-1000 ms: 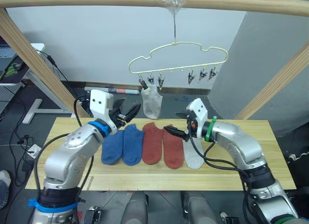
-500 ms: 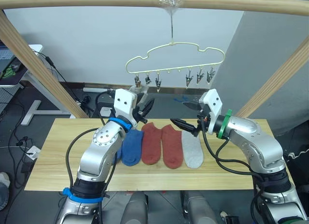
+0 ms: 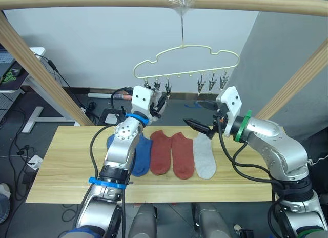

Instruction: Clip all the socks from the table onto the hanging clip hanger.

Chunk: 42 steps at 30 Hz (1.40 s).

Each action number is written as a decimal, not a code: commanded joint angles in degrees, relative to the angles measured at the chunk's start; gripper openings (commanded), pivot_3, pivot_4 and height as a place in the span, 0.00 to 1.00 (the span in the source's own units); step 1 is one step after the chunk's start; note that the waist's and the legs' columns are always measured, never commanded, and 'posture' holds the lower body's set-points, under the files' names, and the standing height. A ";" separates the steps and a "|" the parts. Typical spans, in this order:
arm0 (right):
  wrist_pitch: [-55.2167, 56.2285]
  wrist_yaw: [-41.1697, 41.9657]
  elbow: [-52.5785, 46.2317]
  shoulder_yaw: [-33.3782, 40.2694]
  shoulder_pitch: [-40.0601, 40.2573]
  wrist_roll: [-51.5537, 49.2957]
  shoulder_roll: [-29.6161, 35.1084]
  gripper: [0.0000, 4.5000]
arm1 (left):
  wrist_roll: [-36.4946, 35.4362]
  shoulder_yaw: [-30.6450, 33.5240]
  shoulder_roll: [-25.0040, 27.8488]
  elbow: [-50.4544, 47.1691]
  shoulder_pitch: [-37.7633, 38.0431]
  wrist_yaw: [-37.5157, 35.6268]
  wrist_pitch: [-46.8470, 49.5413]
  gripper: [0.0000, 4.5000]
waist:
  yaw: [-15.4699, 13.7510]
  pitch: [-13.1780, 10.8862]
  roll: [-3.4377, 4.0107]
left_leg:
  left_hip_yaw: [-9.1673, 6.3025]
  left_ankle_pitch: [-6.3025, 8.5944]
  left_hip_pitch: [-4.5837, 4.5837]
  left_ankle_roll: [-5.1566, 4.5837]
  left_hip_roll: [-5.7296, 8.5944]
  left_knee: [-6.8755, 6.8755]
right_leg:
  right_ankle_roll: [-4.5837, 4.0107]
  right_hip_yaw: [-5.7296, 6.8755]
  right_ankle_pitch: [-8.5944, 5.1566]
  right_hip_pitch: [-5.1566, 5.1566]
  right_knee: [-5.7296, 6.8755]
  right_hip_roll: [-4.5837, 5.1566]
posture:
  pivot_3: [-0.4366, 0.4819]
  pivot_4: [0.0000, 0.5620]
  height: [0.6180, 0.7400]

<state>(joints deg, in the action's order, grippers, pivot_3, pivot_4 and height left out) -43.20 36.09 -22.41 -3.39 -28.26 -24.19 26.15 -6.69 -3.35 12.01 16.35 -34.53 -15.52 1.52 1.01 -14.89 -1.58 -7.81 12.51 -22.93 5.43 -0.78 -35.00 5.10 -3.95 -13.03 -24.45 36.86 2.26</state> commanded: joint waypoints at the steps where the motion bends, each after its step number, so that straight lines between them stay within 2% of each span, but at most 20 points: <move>1: 0.06 -0.41 -2.79 1.35 -0.62 -1.15 0.50 1.00 | 1.39 1.75 -0.23 2.80 -2.55 1.25 -3.93 0.49 | 0.34 0.00 0.00 | -0.01 0.00 0.00 0.00 0.00 0.00 | 0.00 0.01 0.00 0.00 0.00 0.00 | 0.47 0.39 1.00; 7: -0.04 -0.88 -2.98 1.88 -0.26 -1.17 1.06 1.00 | 1.66 2.65 -1.09 10.54 -6.66 0.10 -8.25 0.49 | 0.82 0.00 0.00 | -0.02 0.00 0.00 0.00 0.00 0.00 | 0.00 0.01 0.01 0.00 0.01 0.00 | 0.46 0.39 1.00; 12: -0.03 -1.49 -2.65 1.99 -0.48 -1.26 0.93 1.00 | -0.02 2.83 -2.75 12.44 -8.22 -2.45 -9.56 0.49 | 0.87 0.00 0.00 | 0.00 0.00 0.00 0.00 0.00 -0.01 | 0.02 0.00 0.01 0.00 0.02 0.00 | 0.46 0.39 1.00; 24: 0.22 -2.18 -2.15 2.11 -0.63 -1.34 0.92 1.00 | -7.17 4.36 -5.72 -1.74 -1.08 -6.10 1.96 0.49 | 0.96 0.00 0.00 | -0.02 -0.01 0.01 0.00 0.00 -0.05 | 0.01 0.00 0.02 0.02 0.07 0.00 | 0.46 0.39 1.00; 26: 0.35 -2.24 -1.91 2.12 -0.71 -1.36 0.95 1.00 | -6.26 3.25 -5.66 -3.96 0.17 -6.04 2.63 0.49 | 0.96 0.00 0.00 | -0.02 -0.01 0.01 0.00 0.00 -0.06 | 0.01 -0.01 0.02 0.03 0.07 0.00 | 0.47 0.39 1.00; 29: 0.26 -2.51 -1.87 2.14 -0.85 -1.55 0.83 1.00 | -7.64 5.21 -6.61 -4.26 -0.33 -3.81 4.50 0.49 | 0.90 0.00 0.00 | -0.03 -0.01 0.03 -0.01 0.00 -0.06 | -0.05 0.00 0.06 0.03 0.09 -0.01 | 0.47 0.39 1.00; 42: 3.59 0.60 -2.94 2.66 -2.28 -2.64 2.51 1.00 | 2.99 3.76 -2.95 3.36 -3.33 0.37 -4.86 0.49 | 0.87 0.00 0.00 | -0.02 -0.01 0.02 -0.01 0.00 -0.08 | -0.20 0.00 0.15 0.05 0.05 -0.01 | 0.47 0.40 1.00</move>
<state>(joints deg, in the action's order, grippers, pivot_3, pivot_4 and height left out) -41.38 35.90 -22.66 -2.75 -29.39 -25.84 28.32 -4.68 0.72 8.89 20.92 -37.03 -15.51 -1.20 1.89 -14.89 -1.58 -7.83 12.50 -22.90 5.41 -0.77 -35.08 4.91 -3.95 -12.88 -24.40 36.91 2.25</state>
